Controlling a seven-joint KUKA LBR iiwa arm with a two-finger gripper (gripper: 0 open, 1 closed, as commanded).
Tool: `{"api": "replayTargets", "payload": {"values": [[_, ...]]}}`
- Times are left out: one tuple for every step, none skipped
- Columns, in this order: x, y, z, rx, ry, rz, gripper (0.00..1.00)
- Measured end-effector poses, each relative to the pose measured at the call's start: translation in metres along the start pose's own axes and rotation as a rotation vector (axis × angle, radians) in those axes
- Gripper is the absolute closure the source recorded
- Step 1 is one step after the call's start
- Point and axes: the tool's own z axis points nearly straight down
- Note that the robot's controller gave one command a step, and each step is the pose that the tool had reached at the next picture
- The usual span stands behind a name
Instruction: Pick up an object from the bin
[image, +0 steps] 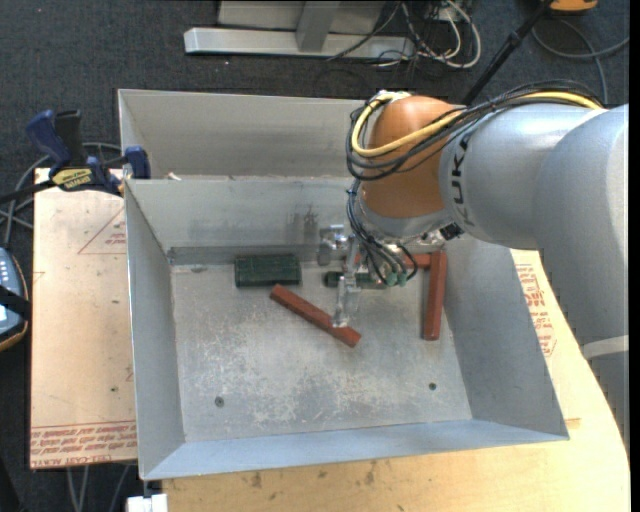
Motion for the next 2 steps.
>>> {"api": "replayTargets", "payload": {"values": [[-0.0073, -0.0307, 0.0352, -0.002, 0.001, -0.07, 0.0], [-0.0079, -0.0303, 0.0345, 0.0, -0.004, -0.072, 1.0]]}}
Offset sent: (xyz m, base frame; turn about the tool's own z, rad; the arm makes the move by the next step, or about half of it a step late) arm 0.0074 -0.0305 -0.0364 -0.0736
